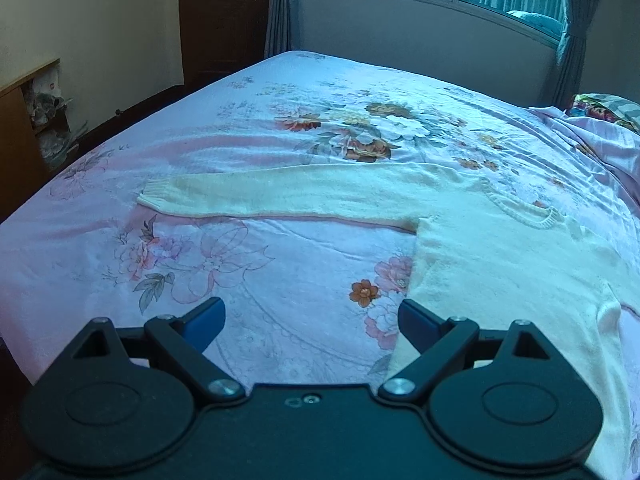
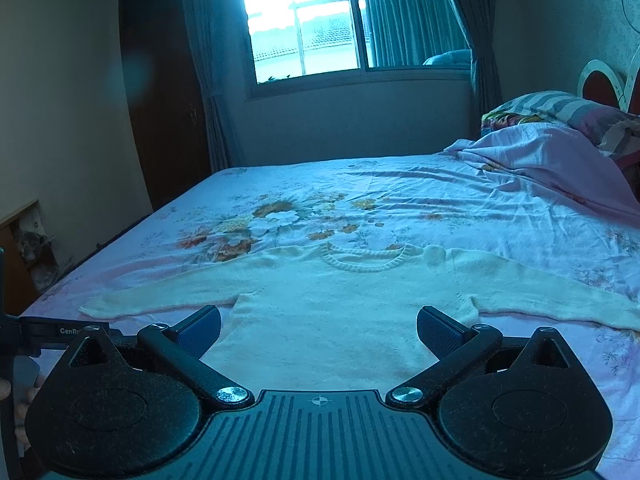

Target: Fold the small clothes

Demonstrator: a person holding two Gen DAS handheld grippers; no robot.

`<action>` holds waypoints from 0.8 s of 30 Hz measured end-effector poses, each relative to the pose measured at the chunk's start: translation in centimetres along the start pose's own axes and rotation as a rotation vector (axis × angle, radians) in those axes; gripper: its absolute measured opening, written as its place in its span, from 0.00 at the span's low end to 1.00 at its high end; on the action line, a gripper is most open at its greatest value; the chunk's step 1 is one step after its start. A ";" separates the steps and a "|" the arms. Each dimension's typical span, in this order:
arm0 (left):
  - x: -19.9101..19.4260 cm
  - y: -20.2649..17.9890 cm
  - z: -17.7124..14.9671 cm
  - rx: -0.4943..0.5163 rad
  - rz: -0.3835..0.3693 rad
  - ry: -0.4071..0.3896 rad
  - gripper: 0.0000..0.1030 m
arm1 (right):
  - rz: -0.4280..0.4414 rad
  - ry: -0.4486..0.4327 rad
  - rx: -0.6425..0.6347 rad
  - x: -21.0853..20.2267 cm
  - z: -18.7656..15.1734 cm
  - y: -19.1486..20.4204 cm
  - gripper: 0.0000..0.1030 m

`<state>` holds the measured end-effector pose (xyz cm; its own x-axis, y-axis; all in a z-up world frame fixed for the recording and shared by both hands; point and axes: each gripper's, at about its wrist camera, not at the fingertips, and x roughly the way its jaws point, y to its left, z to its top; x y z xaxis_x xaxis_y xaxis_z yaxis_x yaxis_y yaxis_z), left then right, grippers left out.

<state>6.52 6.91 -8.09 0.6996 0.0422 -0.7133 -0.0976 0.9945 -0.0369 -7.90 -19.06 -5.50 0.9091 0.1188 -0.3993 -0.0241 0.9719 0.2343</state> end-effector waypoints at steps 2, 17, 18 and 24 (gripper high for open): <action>1.4 0.8 0.7 -0.025 0.013 0.009 0.89 | 0.000 0.016 0.002 1.3 0.0 0.0 1.00; 12.2 5.6 4.7 -0.152 0.106 0.114 0.88 | -0.016 0.112 0.008 12.6 0.1 -0.3 1.00; 12.8 5.9 4.8 -0.166 0.106 0.123 0.88 | -0.020 0.119 0.005 13.3 0.0 -0.2 1.00; 16.4 9.0 5.8 -0.284 0.107 0.159 0.87 | -0.024 0.139 0.002 17.1 -0.4 0.0 1.00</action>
<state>21.26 17.06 -16.09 0.5578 0.1077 -0.8230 -0.3739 0.9178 -0.1333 7.47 -16.91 -12.65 0.8430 0.1226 -0.5237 -0.0018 0.9743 0.2252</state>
